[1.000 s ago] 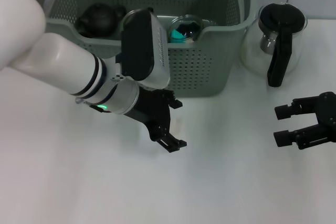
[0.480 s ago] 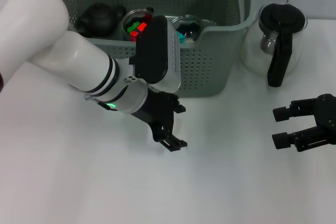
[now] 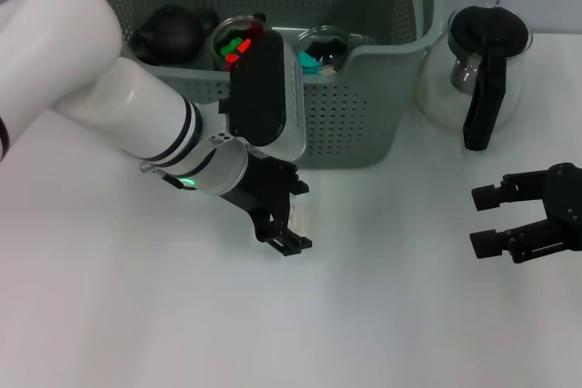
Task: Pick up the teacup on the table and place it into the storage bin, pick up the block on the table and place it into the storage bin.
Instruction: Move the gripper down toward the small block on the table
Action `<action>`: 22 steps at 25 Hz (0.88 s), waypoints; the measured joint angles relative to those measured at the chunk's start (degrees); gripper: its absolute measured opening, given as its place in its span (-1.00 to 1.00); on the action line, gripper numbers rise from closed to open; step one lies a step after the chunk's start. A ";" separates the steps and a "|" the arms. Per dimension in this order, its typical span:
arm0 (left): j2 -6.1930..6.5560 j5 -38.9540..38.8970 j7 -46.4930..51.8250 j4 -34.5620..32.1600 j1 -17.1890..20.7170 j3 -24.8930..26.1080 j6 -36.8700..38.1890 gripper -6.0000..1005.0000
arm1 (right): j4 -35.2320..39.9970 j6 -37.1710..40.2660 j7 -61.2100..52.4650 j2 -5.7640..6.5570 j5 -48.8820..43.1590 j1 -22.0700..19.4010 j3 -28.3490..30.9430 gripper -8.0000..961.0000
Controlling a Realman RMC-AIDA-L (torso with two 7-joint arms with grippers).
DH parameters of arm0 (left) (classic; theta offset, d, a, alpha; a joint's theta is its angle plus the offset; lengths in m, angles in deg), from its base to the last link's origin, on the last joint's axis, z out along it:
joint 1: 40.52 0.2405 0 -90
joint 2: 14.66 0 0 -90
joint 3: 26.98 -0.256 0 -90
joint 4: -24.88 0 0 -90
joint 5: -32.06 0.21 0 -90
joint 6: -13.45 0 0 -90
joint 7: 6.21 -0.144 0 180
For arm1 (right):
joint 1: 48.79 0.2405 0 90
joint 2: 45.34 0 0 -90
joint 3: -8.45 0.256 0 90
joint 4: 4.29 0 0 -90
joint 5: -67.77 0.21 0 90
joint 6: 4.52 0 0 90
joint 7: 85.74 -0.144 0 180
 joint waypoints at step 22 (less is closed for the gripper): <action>-0.24 0.05 0.31 1.30 -0.56 -0.32 -0.51 0.05 | -0.09 -0.06 0.25 -0.22 0.00 -0.59 0.00 0.93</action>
